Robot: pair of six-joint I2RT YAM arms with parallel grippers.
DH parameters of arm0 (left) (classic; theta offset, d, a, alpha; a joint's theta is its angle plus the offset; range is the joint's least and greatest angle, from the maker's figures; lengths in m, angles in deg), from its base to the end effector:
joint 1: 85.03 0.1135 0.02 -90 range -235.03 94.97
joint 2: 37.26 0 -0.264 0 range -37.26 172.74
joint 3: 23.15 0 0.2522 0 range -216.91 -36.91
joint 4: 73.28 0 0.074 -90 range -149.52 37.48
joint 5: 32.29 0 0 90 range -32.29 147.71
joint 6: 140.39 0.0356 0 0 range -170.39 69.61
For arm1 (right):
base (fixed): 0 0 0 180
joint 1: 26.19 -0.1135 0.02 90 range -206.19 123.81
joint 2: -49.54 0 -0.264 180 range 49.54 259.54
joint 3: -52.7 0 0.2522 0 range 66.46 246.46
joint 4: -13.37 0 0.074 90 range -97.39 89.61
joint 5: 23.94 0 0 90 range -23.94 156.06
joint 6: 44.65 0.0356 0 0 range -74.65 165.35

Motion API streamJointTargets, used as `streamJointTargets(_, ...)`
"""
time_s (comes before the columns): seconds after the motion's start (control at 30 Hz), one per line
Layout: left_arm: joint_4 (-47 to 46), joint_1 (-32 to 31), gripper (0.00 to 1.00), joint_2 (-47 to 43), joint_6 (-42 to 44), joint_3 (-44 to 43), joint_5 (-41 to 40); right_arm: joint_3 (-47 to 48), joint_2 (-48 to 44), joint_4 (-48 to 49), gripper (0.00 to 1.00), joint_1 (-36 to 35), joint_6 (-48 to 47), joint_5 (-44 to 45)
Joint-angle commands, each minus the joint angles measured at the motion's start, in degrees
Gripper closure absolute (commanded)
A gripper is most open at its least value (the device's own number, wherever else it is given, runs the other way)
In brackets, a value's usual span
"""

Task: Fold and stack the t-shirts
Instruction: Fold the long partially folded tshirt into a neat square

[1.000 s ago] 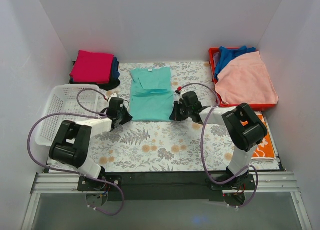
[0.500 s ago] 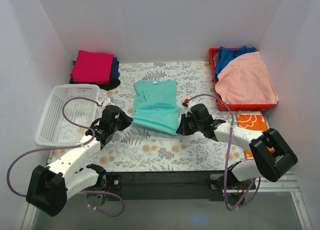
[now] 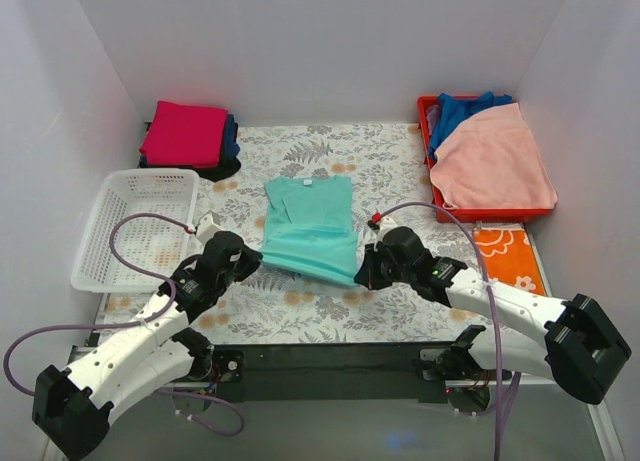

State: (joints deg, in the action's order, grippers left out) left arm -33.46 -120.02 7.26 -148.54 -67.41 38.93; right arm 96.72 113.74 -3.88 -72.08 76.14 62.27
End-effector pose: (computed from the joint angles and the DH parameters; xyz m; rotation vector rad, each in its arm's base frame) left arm 0.1429 -0.0860 0.2281 -1.3982 1.9258 -0.8574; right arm 0.1576 0.1659 0.1976 -0.3461 2.3198 0.7794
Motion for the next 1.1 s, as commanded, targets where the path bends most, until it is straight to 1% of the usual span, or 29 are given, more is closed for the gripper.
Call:
streamJointTargets(0.0,4.4,-1.1,1.0,-1.7,-2.4,-1.5,-7.3,1.4,-0.7,-4.2,0.99,-1.7,1.2,3.5)
streamJointTargets(0.13,5.7,-1.6,1.0,-4.0,-1.6,-3.1,-9.5,4.1,-2.6,-6.2,0.99,-2.6,1.0,6.5)
streamJointTargets(0.3,6.5,-1.6,1.0,-6.5,-0.6,-4.8,-11.1,8.3,-4.6,-8.8,0.99,-3.1,0.1,7.4)
streamJointTargets(0.5,7.5,-1.7,1.0,-5.6,0.6,-7.7,-13.5,11.2,-5.6,-10.7,0.99,-3.3,-0.9,8.4)
streamJointTargets(0.63,6.0,-1.7,1.0,-0.7,0.9,-9.7,-16.0,14.7,-2.8,-11.3,0.99,-3.2,-3.1,11.6)
streamJointTargets(0.77,2.2,-1.7,1.0,6.9,2.2,-12.1,-19.8,20.7,3.2,-11.4,0.99,-2.5,-5.6,14.0)
streamJointTargets(0.8,0.1,-1.6,1.0,8.1,3.2,-13.2,-20.3,21.8,4.3,-11.4,0.99,-1.4,-6.1,13.9)
streamJointTargets(0.97,-4.3,-1.1,1.0,15.7,6.5,-18.2,-24.2,28.6,12.2,-10.8,0.99,2.1,-9.2,12.6)
streamJointTargets(1.0,-5.5,-0.1,1.0,18.1,7.3,-19.0,-24.1,30.5,13.1,-10.4,0.99,3.5,-9.5,12.0)
streamJointTargets(1.07,-6.2,1.1,1.0,20.2,8.9,-21.7,-23.9,32.7,16.4,-9.6,0.99,4.8,-10.1,10.0)
